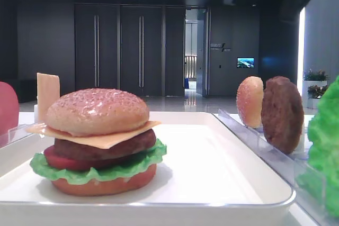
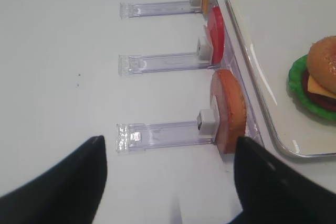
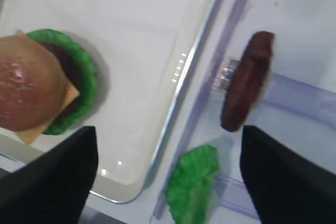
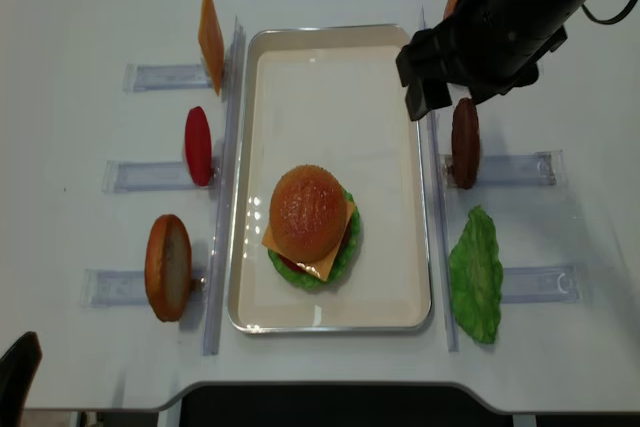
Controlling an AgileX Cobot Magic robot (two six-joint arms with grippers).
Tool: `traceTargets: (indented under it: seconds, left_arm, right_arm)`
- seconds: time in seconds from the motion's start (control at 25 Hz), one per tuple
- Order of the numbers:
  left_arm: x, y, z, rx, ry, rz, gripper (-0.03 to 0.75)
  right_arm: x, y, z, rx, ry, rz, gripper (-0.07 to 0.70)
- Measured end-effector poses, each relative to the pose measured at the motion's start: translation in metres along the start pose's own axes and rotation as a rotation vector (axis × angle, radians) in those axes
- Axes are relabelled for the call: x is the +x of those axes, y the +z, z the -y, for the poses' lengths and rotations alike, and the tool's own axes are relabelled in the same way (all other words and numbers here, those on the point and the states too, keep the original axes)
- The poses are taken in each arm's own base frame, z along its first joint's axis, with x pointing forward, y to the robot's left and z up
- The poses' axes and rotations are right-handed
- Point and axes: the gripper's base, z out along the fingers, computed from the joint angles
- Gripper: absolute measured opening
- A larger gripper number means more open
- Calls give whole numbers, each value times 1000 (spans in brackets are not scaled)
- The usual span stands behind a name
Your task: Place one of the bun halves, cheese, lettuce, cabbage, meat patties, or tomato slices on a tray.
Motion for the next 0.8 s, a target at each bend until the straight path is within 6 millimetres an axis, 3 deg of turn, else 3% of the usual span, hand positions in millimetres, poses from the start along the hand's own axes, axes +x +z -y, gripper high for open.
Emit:
traceTargets:
  seconds: [0.8]
  left_arm:
    - [0, 0, 0, 0, 0, 0, 576]
  right_arm:
    - [9, -30, 134, 173, 284, -43, 531]
